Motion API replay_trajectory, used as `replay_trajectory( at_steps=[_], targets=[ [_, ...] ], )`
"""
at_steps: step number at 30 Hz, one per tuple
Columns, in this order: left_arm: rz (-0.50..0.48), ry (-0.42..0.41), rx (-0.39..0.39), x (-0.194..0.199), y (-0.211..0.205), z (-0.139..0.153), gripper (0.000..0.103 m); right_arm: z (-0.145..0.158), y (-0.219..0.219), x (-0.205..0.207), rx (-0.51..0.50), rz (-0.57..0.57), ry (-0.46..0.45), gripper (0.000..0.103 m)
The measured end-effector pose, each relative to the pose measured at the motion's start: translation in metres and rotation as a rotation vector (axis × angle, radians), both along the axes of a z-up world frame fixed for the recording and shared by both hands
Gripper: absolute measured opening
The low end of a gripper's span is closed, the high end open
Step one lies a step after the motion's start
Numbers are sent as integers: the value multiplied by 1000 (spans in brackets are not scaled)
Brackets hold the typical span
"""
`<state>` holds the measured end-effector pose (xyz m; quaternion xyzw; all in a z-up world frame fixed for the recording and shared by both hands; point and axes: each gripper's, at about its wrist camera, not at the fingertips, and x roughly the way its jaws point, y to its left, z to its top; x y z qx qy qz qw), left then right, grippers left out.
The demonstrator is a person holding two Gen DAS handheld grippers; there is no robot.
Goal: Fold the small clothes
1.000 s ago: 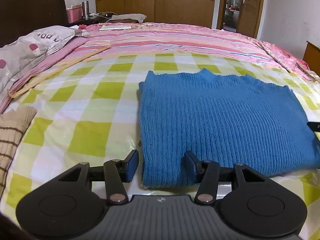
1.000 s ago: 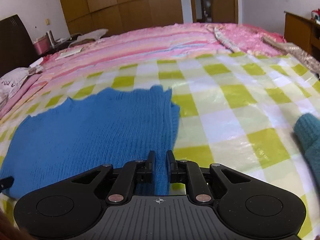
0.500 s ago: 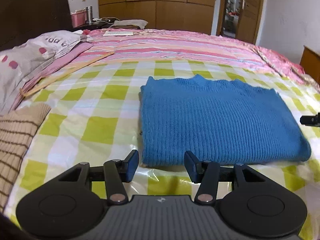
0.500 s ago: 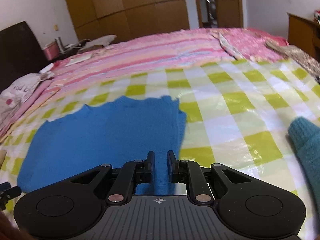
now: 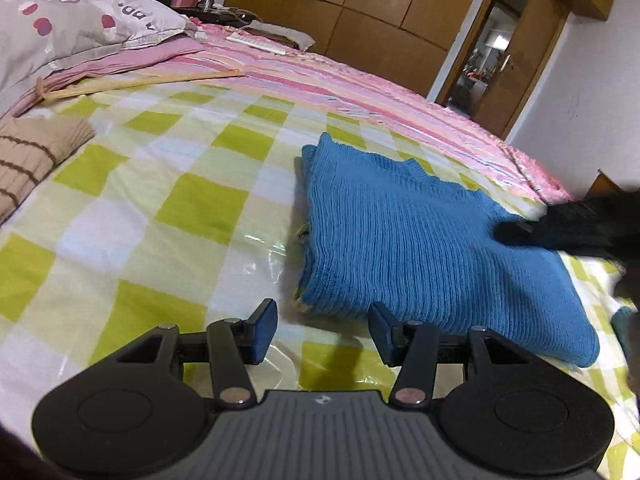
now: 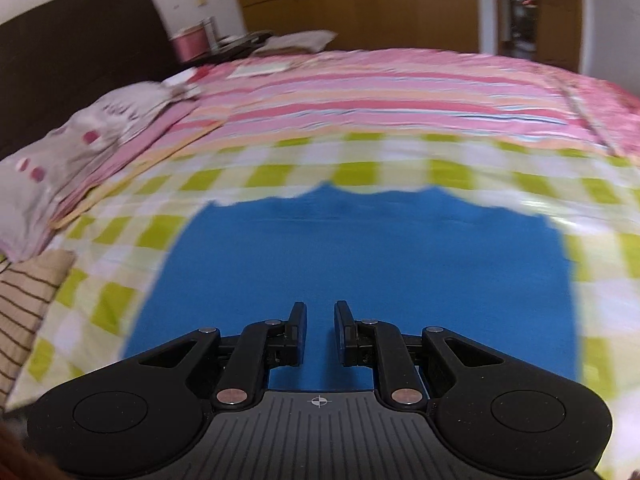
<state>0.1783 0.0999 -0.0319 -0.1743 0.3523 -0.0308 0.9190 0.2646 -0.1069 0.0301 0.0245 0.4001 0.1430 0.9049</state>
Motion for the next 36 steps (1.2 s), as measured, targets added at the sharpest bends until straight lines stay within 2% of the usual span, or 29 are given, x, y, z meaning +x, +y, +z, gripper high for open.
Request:
replay_trajectory(
  at_steps=[2,6,11,14,19,22,25,29,30,36],
  targets=[
    [-8,-11,-3,-3,1,0,55,0,30,11,2,42,8,17],
    [-36,-21,13,-3,-2,0,55,-2,83,34,-1,105,21,34],
    [-37,-24,-29,-4,4,-2,55,-16,123,54,-44,122,52,35],
    [-39,-22,-49,-3,8,-2,55,-22,138,62,-76,120,54,40],
    [-34,-26,-57,-3,9,-4,55,-31,159,74,-172,130,50,46],
    [-35,-29,-59,-3,9,-5,55,-35,171,75,-257,146,38,46],
    [-31,-34,-62,-4,10,-5,55,-39,175,76,-311,162,31,39],
    [-22,-41,-60,-5,10,-6,57,-34,167,80,-305,158,38,17],
    [-23,-43,-60,-5,9,-6,59,-30,164,80,-291,157,43,14],
    [-19,-72,-51,-7,4,-4,68,-9,143,75,-214,163,34,12]
  ],
)
